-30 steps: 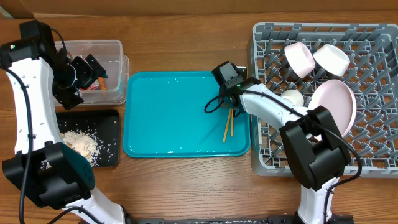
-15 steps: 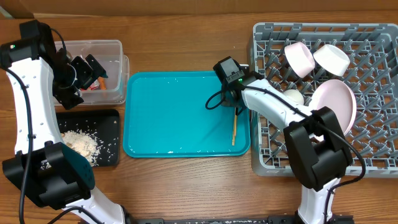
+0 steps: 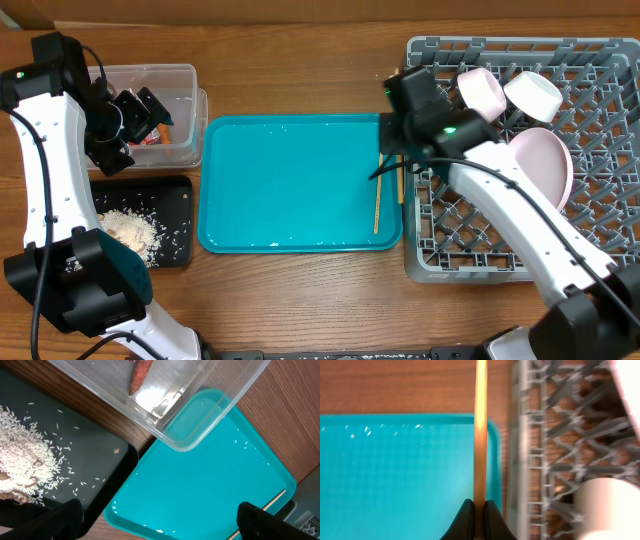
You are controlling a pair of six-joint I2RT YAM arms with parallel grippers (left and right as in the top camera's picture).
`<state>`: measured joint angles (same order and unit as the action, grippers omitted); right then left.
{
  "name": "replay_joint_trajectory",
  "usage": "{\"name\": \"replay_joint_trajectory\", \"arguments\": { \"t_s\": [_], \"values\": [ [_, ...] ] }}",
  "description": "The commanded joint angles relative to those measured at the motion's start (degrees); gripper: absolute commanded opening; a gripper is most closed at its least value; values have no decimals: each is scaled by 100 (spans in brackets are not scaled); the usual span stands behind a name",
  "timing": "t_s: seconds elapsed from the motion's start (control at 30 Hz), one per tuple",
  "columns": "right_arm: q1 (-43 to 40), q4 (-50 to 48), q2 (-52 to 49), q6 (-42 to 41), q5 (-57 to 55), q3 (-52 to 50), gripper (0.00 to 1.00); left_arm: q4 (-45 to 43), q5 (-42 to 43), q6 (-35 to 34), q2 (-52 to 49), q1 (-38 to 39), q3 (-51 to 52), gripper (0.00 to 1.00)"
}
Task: Sort waste into correct bins and load items into the dishwasher
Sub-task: 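Place the held chopstick into the rack's left edge with the right gripper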
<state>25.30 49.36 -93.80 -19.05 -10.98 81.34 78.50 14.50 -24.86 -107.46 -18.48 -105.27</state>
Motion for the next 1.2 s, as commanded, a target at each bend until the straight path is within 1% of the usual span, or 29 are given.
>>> {"name": "replay_joint_trajectory", "arguments": {
  "t_s": [0.0,0.17,0.3,0.33,0.4,0.53,0.67,0.8,1.03,1.17],
  "values": [
    [-487,321,173,415,17,122,4,13,-11,131,136,13,-107,100],
    [-988,387,136,422,68,118,4,13,-11,131,136,13,-107,100],
    [-1180,378,39,457,234,79,4,13,-9,131,136,13,-107,100],
    [-1185,350,35,463,232,48,4,13,-11,131,136,13,-107,100],
    [-1187,214,33,872,531,-81,4,13,-9,129,136,13,-107,100],
    [-1187,199,33,1060,619,-129,4,13,-11,131,136,13,-107,100],
    [-1187,142,33,1058,619,-271,4,13,-11,131,136,13,-107,100],
    [-1189,-142,11,1054,621,-538,4,13,-11,131,136,13,-107,100],
    [-1187,-260,-55,1054,623,-640,4,13,-9,131,136,13,-107,100],
    [-1189,-686,-74,1054,621,-992,5,13,-11,129,136,13,-107,100]
  ]
}}
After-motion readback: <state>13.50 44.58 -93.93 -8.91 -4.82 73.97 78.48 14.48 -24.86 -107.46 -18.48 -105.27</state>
